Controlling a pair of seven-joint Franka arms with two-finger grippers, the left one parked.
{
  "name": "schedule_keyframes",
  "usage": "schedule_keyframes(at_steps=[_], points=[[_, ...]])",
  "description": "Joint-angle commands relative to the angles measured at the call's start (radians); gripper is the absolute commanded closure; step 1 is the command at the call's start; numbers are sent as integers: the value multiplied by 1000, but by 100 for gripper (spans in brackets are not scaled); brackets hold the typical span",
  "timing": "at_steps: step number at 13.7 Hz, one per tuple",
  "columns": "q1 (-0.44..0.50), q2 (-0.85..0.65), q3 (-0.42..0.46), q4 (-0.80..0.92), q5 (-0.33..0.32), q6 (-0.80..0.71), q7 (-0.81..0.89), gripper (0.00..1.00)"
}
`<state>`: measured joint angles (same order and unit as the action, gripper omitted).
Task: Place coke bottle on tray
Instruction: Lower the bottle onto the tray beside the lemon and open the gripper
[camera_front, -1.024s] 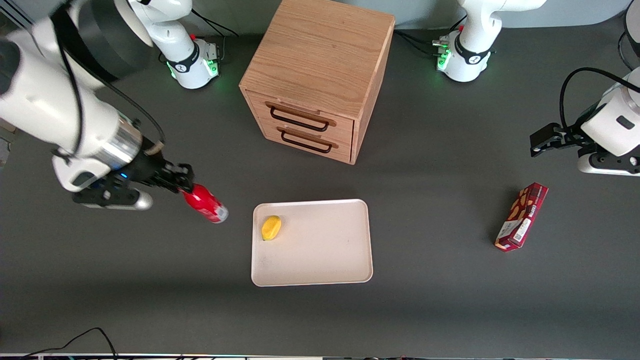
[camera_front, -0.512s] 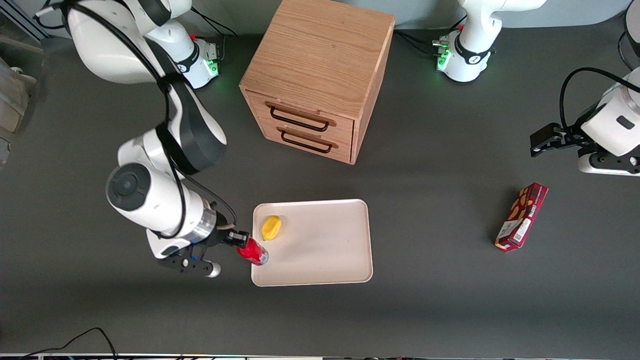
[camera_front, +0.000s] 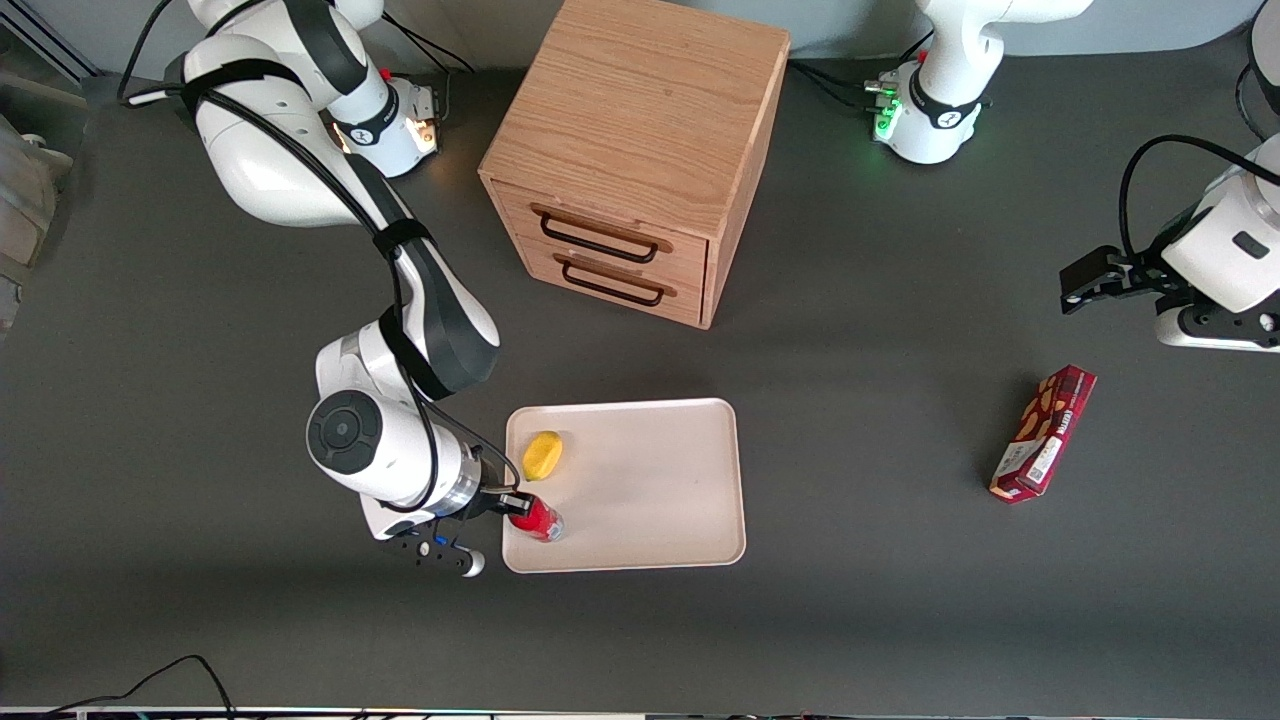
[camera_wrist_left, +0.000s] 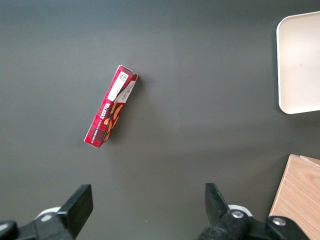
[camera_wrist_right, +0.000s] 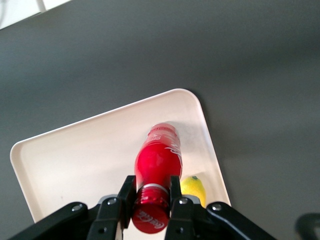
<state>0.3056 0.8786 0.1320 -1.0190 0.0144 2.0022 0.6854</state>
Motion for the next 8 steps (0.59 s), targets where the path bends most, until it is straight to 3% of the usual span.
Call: schedule_keyframes(at_steps=[1, 3, 4, 5, 8], points=[[17, 17, -15, 20, -7, 27, 39, 100], [15, 14, -15, 20, -5, 29, 37, 97], [13, 7, -15, 20, -4, 27, 37, 57], [13, 0, -14, 20, -7, 27, 37, 3], [10, -65, -15, 22, -16, 26, 25, 0]])
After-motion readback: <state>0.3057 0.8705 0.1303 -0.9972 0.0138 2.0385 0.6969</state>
